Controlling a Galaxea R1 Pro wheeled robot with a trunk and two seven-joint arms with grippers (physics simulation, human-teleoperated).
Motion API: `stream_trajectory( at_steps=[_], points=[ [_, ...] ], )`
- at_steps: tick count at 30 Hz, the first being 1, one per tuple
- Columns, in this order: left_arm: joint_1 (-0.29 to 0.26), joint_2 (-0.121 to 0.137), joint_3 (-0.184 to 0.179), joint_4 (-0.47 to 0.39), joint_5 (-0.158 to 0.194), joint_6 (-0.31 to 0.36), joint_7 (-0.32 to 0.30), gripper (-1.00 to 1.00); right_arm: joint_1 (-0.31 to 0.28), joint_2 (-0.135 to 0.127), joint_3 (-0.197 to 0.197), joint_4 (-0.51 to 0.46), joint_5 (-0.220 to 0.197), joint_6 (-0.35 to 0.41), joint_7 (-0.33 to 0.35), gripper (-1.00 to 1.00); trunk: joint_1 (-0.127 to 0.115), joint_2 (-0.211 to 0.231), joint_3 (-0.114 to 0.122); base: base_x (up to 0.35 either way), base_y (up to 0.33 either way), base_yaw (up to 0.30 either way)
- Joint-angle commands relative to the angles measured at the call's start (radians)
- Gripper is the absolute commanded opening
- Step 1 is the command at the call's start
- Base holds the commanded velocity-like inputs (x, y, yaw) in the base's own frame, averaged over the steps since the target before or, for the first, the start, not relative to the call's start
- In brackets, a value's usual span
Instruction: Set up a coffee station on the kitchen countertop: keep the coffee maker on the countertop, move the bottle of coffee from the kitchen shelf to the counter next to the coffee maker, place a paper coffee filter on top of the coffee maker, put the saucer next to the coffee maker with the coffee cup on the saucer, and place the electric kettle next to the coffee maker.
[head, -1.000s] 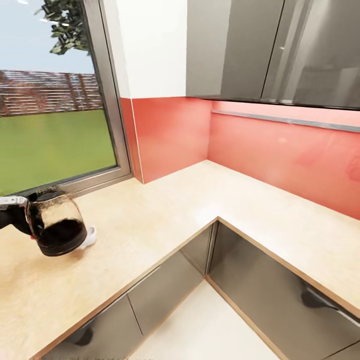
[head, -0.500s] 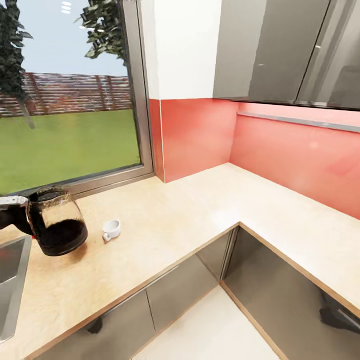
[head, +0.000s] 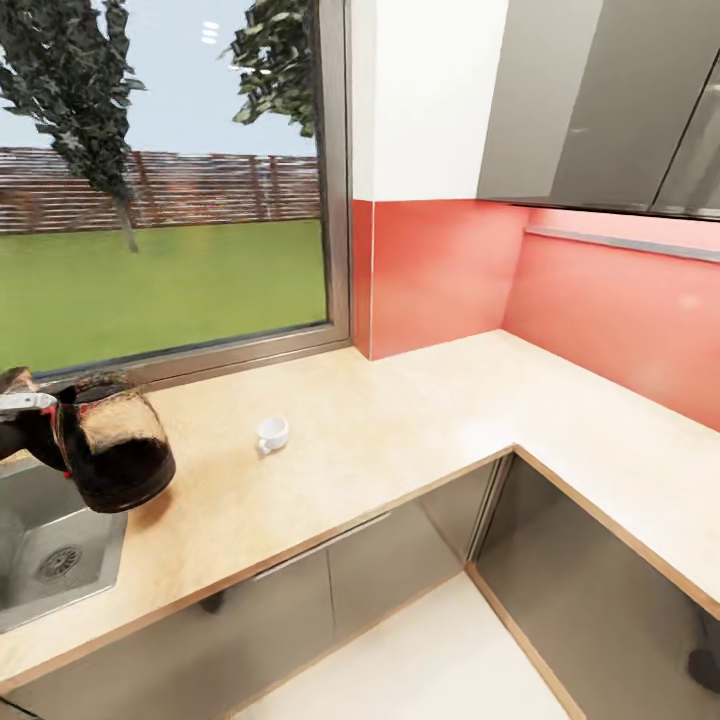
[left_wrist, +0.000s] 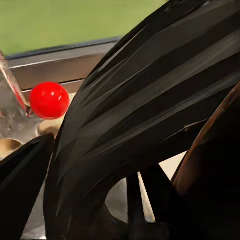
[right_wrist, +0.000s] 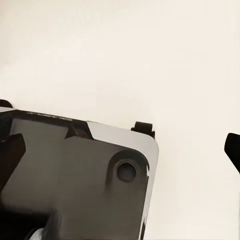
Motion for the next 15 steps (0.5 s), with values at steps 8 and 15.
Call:
stream_trajectory(
  at_steps=[8,15],
  points=[
    [-0.002,-0.001,0.002,-0.002,-0.003,0.005,-0.008,-1.00,-0.001,-0.001,0.008,0.000,-0.010,-0.003,0.004,1.00,0.000,-0.002,0.002,-0.271,-0.142,0.278],
    [-0.002,-0.001,0.002,-0.003,-0.002,0.005,-0.008,-1.00,-0.001,-0.001,0.008,0.000,-0.010,-0.003,0.004,1.00,0.000,-0.002,0.005,-0.105,-0.012,0.278]
  ],
)
